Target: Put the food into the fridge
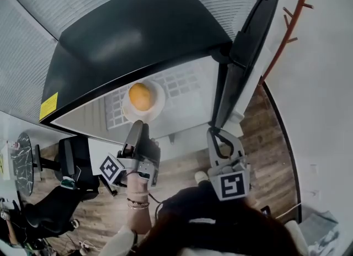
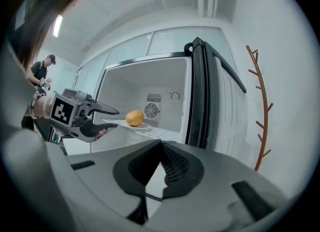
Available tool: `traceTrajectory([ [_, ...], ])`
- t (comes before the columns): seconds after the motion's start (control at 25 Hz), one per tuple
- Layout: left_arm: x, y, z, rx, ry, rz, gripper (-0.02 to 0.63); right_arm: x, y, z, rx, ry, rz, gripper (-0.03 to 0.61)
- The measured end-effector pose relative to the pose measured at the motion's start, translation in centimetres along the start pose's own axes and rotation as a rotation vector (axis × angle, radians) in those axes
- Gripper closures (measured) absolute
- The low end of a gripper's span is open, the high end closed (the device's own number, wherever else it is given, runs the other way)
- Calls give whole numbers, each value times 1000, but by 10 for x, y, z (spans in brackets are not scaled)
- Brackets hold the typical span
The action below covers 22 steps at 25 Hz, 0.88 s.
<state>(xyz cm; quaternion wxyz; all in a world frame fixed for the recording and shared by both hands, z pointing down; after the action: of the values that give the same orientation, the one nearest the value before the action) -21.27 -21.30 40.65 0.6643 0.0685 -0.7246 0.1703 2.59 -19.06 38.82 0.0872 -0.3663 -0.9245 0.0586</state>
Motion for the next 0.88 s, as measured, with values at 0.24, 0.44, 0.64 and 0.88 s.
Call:
traceTrajectory([
  [0.24,6,14,-3,-24,-14,-7,457,14,21,7,-50,17,6,578],
  [0.44,-4,43,-23,-25,-37,-36,486,29,43,7,-45,7,12,578],
  [0.64,-11,93,-49,-46,-179,-18,556,54,67,8,-54,23,33,578],
  [0.88,-20,167,-91,-83,-467,49,618,101,107,10,-38,45,78,578],
])
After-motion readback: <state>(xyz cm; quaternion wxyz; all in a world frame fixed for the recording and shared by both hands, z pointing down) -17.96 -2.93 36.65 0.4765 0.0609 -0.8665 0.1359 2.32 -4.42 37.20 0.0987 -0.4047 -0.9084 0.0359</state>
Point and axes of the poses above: the fingertips, and each gripper's own axes: y backward along the fingers, x to its left, z out of its top, the point moved 4 cm from there along y, backward along the fingers, and after that the axes turned 12 degrees about z, right-handed, at the moved point
